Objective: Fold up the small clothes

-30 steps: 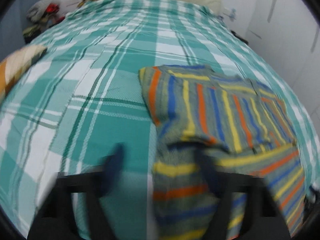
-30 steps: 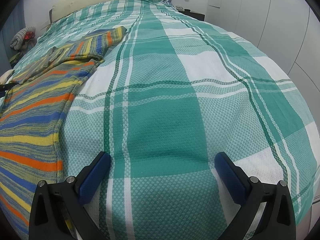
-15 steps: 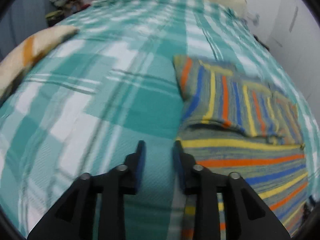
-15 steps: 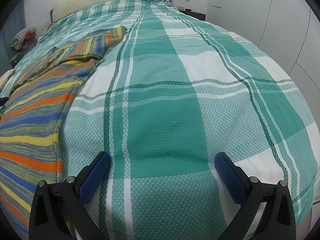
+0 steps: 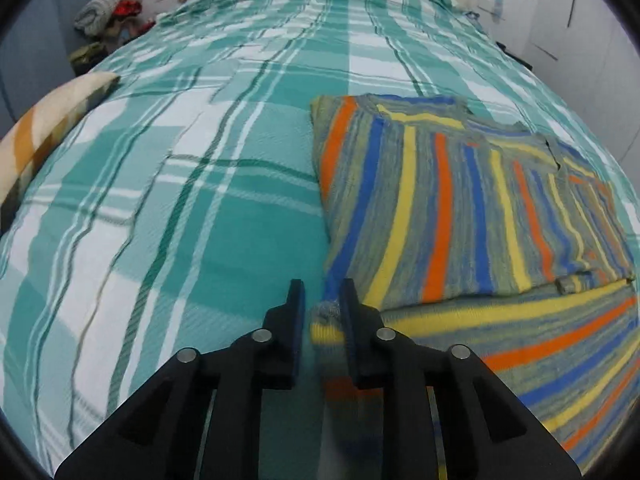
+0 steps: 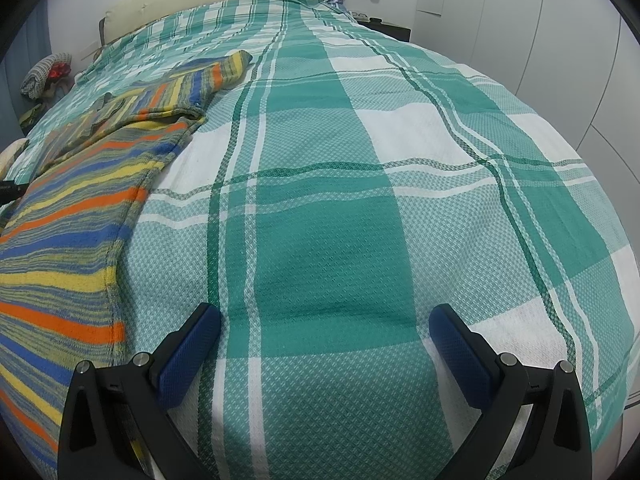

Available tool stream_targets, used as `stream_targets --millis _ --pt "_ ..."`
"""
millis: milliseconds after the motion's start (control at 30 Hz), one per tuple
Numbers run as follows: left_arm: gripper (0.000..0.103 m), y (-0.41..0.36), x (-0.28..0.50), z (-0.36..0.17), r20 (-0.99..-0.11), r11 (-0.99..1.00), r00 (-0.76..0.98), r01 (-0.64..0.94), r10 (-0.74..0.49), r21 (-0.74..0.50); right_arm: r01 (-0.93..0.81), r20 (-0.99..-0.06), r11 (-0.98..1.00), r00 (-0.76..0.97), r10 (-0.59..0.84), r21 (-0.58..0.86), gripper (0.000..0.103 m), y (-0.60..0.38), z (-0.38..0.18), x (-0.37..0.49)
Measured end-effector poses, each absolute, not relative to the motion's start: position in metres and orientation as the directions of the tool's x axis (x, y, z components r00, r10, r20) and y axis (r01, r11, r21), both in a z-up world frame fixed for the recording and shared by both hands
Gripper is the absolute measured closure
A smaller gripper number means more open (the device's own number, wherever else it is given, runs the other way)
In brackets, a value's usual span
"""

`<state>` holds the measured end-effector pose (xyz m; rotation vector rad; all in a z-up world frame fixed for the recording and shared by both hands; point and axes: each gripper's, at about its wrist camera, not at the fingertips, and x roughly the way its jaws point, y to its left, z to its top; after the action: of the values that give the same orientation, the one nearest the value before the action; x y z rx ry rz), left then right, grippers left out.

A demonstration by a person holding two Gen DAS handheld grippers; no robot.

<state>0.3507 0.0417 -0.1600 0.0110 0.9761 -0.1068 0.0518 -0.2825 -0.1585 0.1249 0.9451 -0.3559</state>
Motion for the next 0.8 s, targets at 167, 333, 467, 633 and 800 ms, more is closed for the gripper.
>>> stream_targets --millis 167,333,467,633,800 --pt "0.053 0.056 0.325 -0.144 -0.838 0.997 0.542 0.071 -0.064 -0.031 0.351 -0.814 0.935 0.528 -0.241 -0.049 0.0 -0.283 -0.158 0.053" --pt "0.012 0.092 0.273 -0.133 -0.825 0.999 0.564 0.02 -0.033 -0.027 0.352 -0.814 0.935 0.528 -0.242 -0.05 0.0 -0.283 -0.158 0.053" --pt "0.009 0.115 0.233 -0.138 -0.818 1.0 0.575 0.017 0.01 0.024 0.358 -0.81 0.932 0.531 -0.25 -0.053 0.0 -0.283 -0.158 0.053" --pt "0.002 0.147 0.209 -0.167 -0.822 0.996 0.563 -0.038 0.085 0.077 0.361 -0.802 0.931 0.539 -0.26 -0.059 0.0 -0.282 -0.159 0.05" --pt "0.0 0.162 0.205 -0.177 -0.831 0.999 0.555 -0.044 0.012 -0.014 0.36 -0.799 0.931 0.542 -0.262 -0.061 0.0 -0.281 -0.16 0.049"
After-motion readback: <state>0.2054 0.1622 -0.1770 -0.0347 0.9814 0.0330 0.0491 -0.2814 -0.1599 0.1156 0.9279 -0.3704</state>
